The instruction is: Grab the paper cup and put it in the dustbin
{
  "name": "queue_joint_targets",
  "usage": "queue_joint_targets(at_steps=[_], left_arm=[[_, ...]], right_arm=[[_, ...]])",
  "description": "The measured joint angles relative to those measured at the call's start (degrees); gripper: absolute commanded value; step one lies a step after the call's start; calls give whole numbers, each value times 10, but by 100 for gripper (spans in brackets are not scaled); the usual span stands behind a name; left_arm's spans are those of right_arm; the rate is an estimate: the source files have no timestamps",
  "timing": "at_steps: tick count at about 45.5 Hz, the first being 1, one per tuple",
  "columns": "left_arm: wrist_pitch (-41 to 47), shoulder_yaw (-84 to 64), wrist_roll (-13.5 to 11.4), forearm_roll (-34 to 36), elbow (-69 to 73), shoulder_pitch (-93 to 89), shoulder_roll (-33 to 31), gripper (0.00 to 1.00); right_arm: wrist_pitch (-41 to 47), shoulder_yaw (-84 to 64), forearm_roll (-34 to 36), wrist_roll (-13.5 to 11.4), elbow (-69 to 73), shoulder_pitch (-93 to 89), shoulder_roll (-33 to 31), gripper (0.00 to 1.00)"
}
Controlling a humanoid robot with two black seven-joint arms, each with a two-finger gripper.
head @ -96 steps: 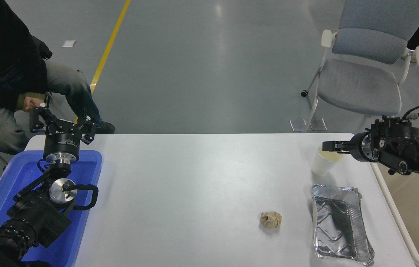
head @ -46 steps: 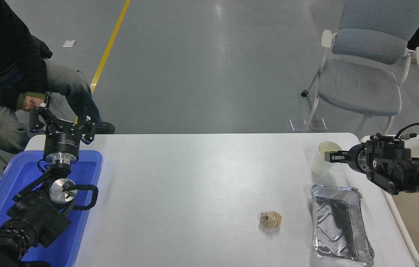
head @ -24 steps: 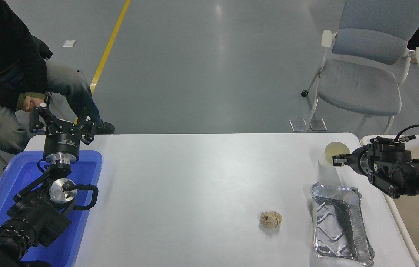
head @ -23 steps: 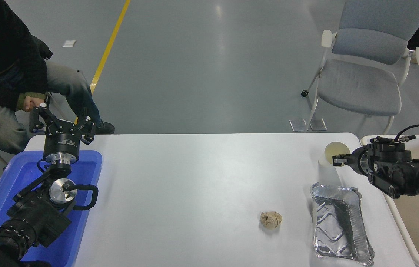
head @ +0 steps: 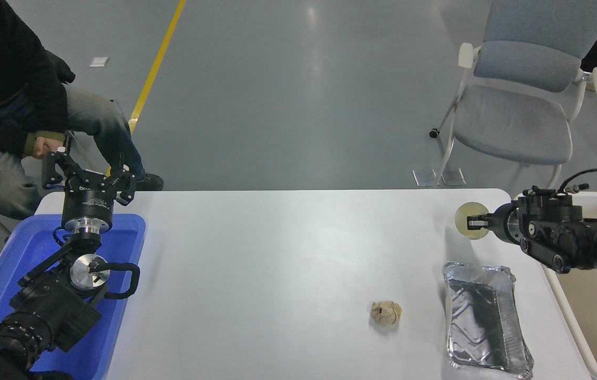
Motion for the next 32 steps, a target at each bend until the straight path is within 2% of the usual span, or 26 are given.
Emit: queue_joint_targets(at_steps=[16,32], left_arm=[[0,0,0,0,0,0,0,99],[0,0,0,0,0,0,0,99]], right_arm=[[133,-63,34,-13,192,237,-97,0],[228,-202,119,-20,364,517,-114,0]])
